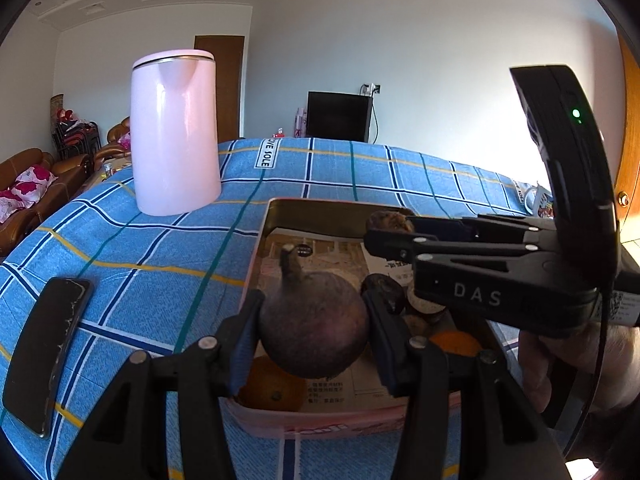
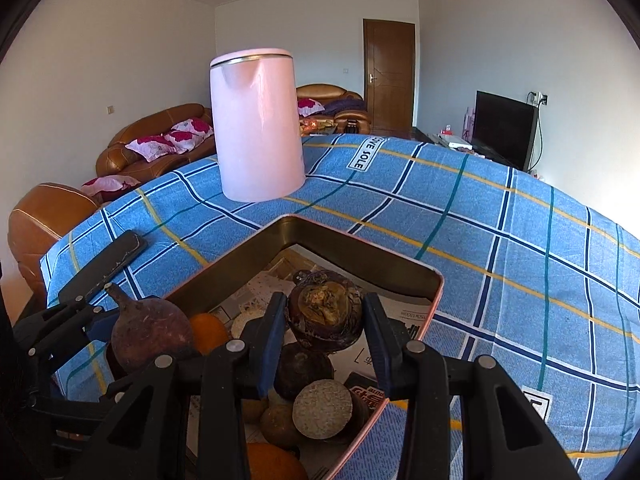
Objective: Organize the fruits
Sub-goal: 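Open both tools to drop the two fruits into the tin box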
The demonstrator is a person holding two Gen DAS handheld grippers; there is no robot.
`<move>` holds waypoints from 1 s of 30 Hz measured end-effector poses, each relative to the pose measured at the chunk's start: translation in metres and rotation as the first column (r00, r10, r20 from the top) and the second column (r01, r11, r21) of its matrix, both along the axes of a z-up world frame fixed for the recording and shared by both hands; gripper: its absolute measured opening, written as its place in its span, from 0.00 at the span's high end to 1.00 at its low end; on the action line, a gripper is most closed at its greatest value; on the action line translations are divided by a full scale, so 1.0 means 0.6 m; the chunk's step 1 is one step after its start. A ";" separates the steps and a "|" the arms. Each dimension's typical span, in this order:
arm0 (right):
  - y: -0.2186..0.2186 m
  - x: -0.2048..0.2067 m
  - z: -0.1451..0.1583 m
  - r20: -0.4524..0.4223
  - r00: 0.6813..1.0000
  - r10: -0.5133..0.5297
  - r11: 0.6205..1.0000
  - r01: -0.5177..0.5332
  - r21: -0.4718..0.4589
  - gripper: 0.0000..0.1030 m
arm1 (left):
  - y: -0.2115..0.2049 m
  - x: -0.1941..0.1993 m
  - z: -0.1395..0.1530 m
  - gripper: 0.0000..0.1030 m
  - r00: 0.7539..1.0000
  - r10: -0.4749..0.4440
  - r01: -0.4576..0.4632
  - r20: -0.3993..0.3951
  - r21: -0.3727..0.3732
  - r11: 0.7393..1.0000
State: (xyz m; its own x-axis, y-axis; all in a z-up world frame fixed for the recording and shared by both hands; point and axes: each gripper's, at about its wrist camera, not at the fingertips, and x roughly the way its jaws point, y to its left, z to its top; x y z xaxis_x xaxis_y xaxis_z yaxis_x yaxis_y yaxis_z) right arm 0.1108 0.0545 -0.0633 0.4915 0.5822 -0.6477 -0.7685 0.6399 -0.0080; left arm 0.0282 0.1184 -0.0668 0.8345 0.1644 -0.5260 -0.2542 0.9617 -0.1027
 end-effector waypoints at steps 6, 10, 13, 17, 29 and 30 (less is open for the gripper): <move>0.007 0.006 -0.012 -0.024 1.000 -0.003 1.000 0.003 -0.031 0.61 | -0.004 0.001 0.000 0.49 1.000 -0.004 0.004 -0.007 0.014 1.000; 0.009 0.012 -0.020 -0.058 0.998 -0.003 0.999 0.000 -0.048 0.60 | -0.011 0.000 0.001 0.42 1.000 -0.015 0.015 -0.008 0.024 1.000; 0.002 0.010 -0.014 -0.057 0.998 -0.011 0.999 0.008 -0.039 0.46 | -0.014 -0.004 0.001 0.34 1.000 -0.007 0.007 -0.006 0.030 1.000; -0.022 -0.001 0.002 -0.039 0.999 -0.022 1.000 0.023 0.010 0.34 | -0.022 -0.021 0.016 0.28 0.999 -0.017 0.016 0.033 0.043 0.999; -0.110 -0.037 0.054 0.035 0.993 -0.109 0.988 0.105 0.110 0.27 | -0.026 -0.046 0.043 0.12 0.995 0.013 -0.019 0.102 0.056 0.998; -0.114 -0.040 0.056 0.035 0.993 -0.110 0.988 0.106 0.115 0.27 | -0.026 -0.046 0.044 0.12 0.995 0.012 -0.018 0.103 0.056 0.998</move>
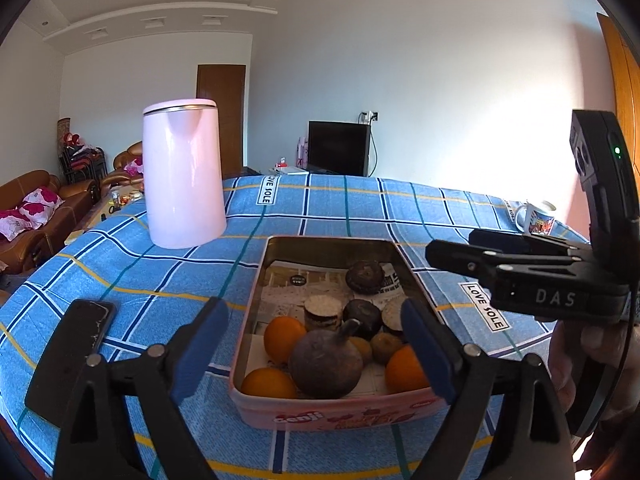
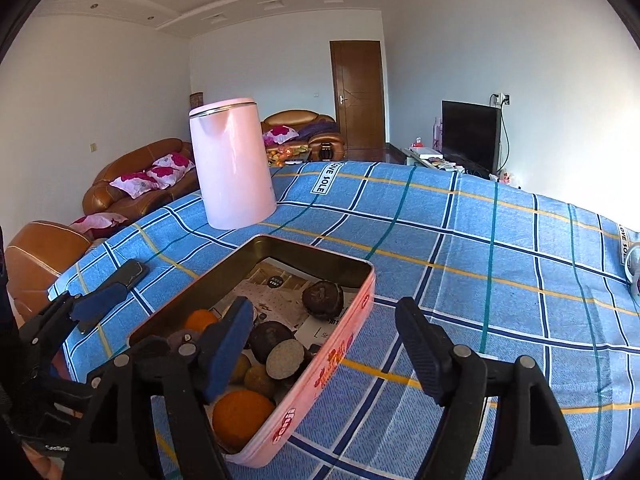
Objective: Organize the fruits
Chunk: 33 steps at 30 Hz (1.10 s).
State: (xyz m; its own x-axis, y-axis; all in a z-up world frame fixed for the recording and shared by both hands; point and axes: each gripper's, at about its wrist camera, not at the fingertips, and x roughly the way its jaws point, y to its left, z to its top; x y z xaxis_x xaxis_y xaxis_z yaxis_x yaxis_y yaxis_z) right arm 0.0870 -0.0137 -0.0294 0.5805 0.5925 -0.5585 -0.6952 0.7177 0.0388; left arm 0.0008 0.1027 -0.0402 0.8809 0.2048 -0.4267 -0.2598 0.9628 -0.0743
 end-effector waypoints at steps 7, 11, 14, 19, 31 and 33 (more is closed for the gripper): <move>-0.029 -0.023 0.016 0.019 1.000 -0.016 0.999 0.015 0.041 0.27 | -0.006 -0.008 0.008 0.09 1.000 -0.006 0.006 0.017 -0.006 1.000; -0.045 -0.040 0.024 0.035 0.999 -0.019 0.999 0.017 0.051 0.27 | -0.009 -0.011 0.012 0.08 1.000 -0.003 0.004 0.027 -0.009 1.000; -0.055 -0.050 0.031 0.045 0.999 -0.022 0.998 0.019 0.063 0.26 | -0.013 -0.011 0.015 0.08 1.000 -0.004 0.005 0.030 -0.007 1.000; -0.068 -0.064 0.040 0.062 0.998 -0.029 0.996 0.024 0.081 0.21 | -0.019 -0.011 0.019 0.08 0.999 -0.014 0.015 0.031 -0.005 1.000; -0.088 -0.082 0.055 0.083 0.996 -0.042 0.993 0.033 0.111 0.21 | -0.025 -0.015 0.028 0.06 0.999 -0.020 0.020 0.044 -0.002 1.000; -0.091 -0.085 0.056 0.083 0.996 -0.043 0.993 0.033 0.115 0.21 | -0.027 -0.016 0.030 0.06 0.999 -0.025 0.025 0.046 0.001 1.000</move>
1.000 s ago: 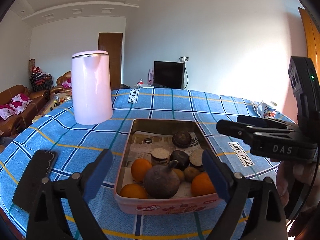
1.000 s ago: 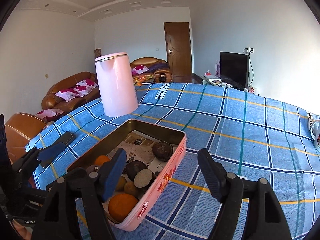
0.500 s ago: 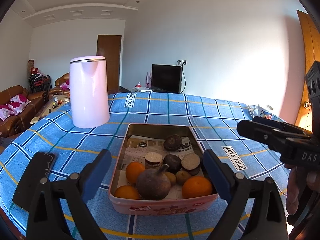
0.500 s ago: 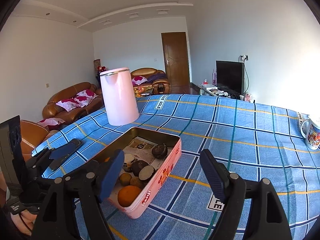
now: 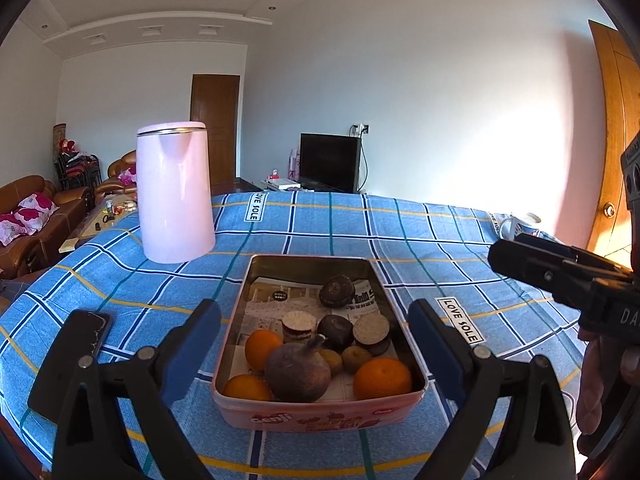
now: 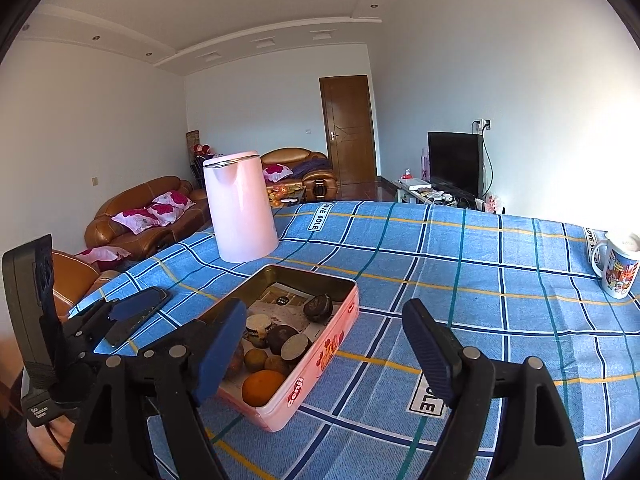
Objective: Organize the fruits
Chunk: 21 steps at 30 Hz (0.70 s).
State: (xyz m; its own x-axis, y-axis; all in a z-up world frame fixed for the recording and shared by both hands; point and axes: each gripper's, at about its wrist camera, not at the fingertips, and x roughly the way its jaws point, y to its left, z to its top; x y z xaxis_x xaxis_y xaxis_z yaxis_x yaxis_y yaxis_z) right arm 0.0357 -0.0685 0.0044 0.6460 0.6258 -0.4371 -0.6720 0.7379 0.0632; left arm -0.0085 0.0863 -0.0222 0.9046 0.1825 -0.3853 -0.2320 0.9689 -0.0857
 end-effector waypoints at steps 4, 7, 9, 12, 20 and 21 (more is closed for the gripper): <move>-0.003 -0.004 0.004 0.006 1.000 -0.002 1.000 0.002 0.001 0.21 | -0.004 -0.001 0.002 0.06 1.000 -0.005 0.005 0.002 0.005 1.000; -0.005 -0.006 0.007 0.008 1.000 -0.003 1.000 0.003 0.006 0.21 | -0.005 -0.001 0.003 0.06 1.000 -0.003 0.003 0.002 0.005 1.000; -0.005 -0.005 0.007 0.009 1.000 -0.005 1.000 0.005 0.008 0.21 | -0.005 -0.001 0.004 0.06 1.000 -0.003 0.003 0.002 0.006 1.000; -0.007 -0.005 0.006 0.009 1.000 -0.004 1.000 0.004 0.007 0.21 | -0.006 0.000 0.004 0.06 1.000 -0.003 0.003 -0.001 0.006 1.000; -0.014 -0.007 0.002 0.006 1.000 -0.010 1.000 0.010 0.015 0.20 | -0.010 -0.001 0.005 0.02 1.000 -0.007 0.007 -0.002 0.014 1.000; -0.015 -0.007 0.001 0.004 1.000 -0.011 1.000 0.011 0.016 0.20 | -0.011 -0.001 0.006 0.02 1.000 -0.009 0.010 -0.002 0.015 1.000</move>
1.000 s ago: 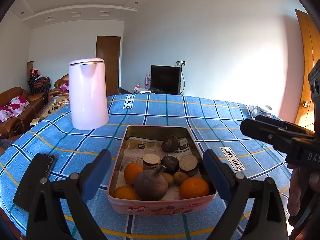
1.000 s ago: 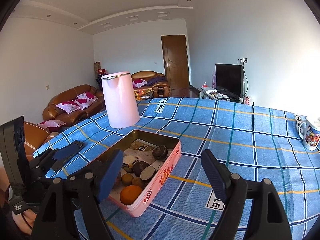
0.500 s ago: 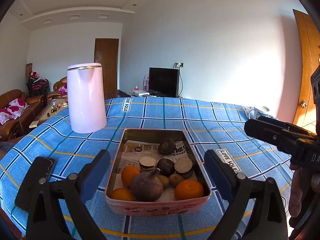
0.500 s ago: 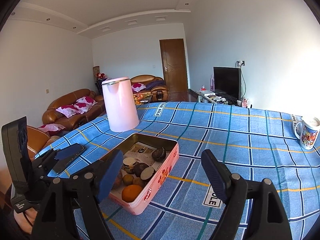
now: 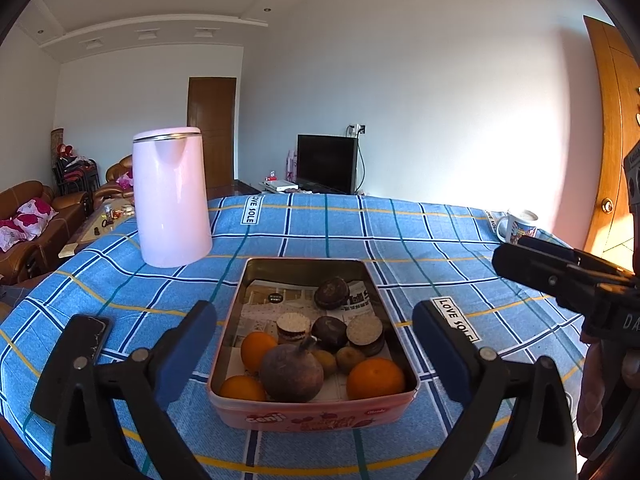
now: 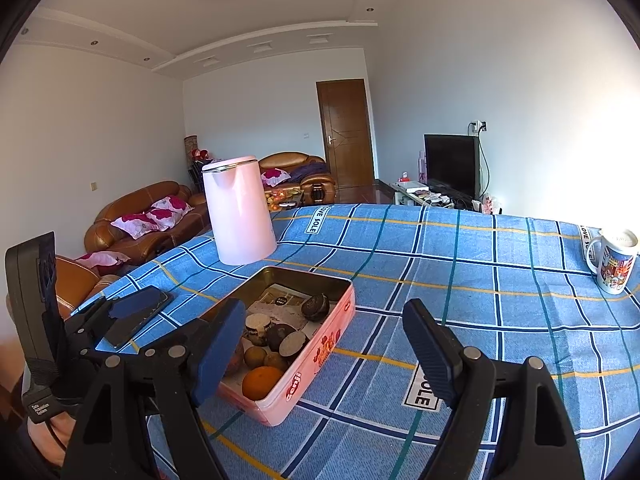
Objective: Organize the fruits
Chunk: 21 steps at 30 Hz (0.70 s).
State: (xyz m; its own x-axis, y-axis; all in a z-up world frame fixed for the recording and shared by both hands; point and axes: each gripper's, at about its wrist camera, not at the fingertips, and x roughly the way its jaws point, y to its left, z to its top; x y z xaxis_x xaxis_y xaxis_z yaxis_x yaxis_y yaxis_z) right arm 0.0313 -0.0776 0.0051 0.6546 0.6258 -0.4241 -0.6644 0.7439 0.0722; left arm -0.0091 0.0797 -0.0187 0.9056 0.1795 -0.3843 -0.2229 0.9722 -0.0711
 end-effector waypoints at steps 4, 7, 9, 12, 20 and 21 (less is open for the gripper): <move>-0.007 0.000 -0.002 -0.003 1.000 -0.006 1.000 0.006 0.007 0.20 | -0.003 -0.001 0.003 0.00 1.000 0.000 0.000 0.006 0.006 1.000; -0.012 0.001 -0.001 -0.003 1.000 -0.011 1.000 0.011 0.013 0.20 | -0.008 -0.001 0.005 0.00 1.000 0.014 -0.014 0.007 0.024 1.000; -0.016 0.001 -0.001 -0.004 1.000 -0.014 1.000 0.014 0.018 0.20 | -0.010 -0.001 0.006 0.00 1.000 0.024 -0.024 0.006 0.031 0.999; -0.020 0.003 -0.003 -0.009 1.000 -0.018 1.000 0.018 0.020 0.20 | -0.011 0.000 0.006 0.00 1.000 0.025 -0.026 0.008 0.031 0.999; -0.024 0.007 -0.012 -0.023 0.999 -0.021 1.000 0.022 0.019 0.20 | -0.015 0.002 0.006 0.00 0.999 0.053 -0.053 0.011 0.046 0.998; -0.024 0.007 -0.013 -0.025 0.999 -0.021 1.000 0.022 0.019 0.20 | -0.013 0.002 0.006 0.00 0.999 0.050 -0.050 0.010 0.039 0.998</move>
State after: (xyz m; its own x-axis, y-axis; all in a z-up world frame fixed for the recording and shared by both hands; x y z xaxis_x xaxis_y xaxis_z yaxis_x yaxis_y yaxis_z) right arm 0.0354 -0.0920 -0.0028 0.6576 0.6198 -0.4283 -0.6461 0.7564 0.1026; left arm -0.0077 0.0718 -0.0153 0.8986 0.2393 -0.3677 -0.2706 0.9621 -0.0350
